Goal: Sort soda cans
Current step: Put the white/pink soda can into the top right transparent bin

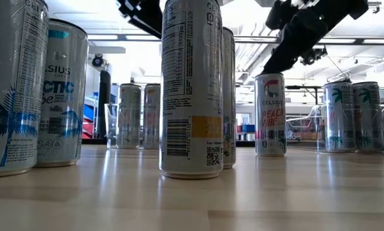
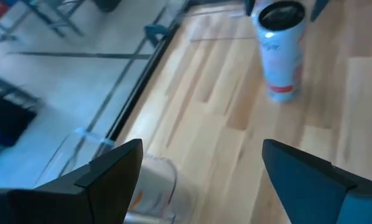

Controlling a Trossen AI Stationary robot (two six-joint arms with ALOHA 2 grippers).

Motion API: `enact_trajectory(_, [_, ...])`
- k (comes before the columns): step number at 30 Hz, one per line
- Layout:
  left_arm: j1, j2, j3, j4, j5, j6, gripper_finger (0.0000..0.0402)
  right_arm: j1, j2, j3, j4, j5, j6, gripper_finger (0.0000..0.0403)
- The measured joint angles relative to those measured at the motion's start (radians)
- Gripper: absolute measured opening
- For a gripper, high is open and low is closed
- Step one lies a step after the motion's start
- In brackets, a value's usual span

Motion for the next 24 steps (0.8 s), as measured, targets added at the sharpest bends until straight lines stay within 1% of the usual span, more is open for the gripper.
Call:
enact_trajectory(2, [-0.018,0.0,0.0,-0.043,-0.055,-0.045,0.0323,-0.008,0.026,0.0,0.001,-0.039,-0.001,0.0346])
enact_trajectory(3, [-0.026,0.0,0.0,-0.07,-0.082,-0.07,0.0323,-0.012,0.038,0.0,0.002,-0.043,-0.001,0.0346])
enact_trajectory(7, [-0.055,0.0,0.0,-0.179,-0.185,-0.18,0.0323,-0.013,0.088,0.0,0.002,-0.037,-0.03,0.0346])
enact_trajectory(10, [-0.077,0.0,0.0,-0.243,-0.232,-0.256,0.0323,-0.013,0.103,0.0,0.01,-0.035,-0.026,0.0343])
enact_trajectory(12, [-0.093,0.0,0.0,-0.271,-0.248,-0.297,0.0323,-0.013,0.105,0.0,0.013,-0.026,-0.024,0.0331])
enact_trajectory(14, [-0.106,0.0,0.0,-0.292,-0.266,-0.33,0.0323,-0.013,0.104,0.0,0.027,-0.01,-0.023,0.0309])
enact_trajectory(18, [-0.123,0.0,0.0,-0.332,-0.28,-0.385,0.0323,-0.013,0.102,0.011,0.038,0.01,0.003,0.0237])
enact_trajectory(21, [-0.126,0.0,-0.009,-0.329,-0.27,-0.421,0.0323,-0.012,0.094,0.093,-0.024,0.048,0.018,0.0235])
enact_trajectory(23, [-0.124,-0.001,-0.042,-0.257,-0.256,-0.4,0.0323,-0.019,0.077,0.191,-0.08,0.077,0.0,0.0235])
enact_trajectory(24, [-0.12,0.0,-0.061,-0.209,-0.232,-0.375,0.0323,-0.024,0.072,0.248,-0.119,0.102,-0.013,0.0235])
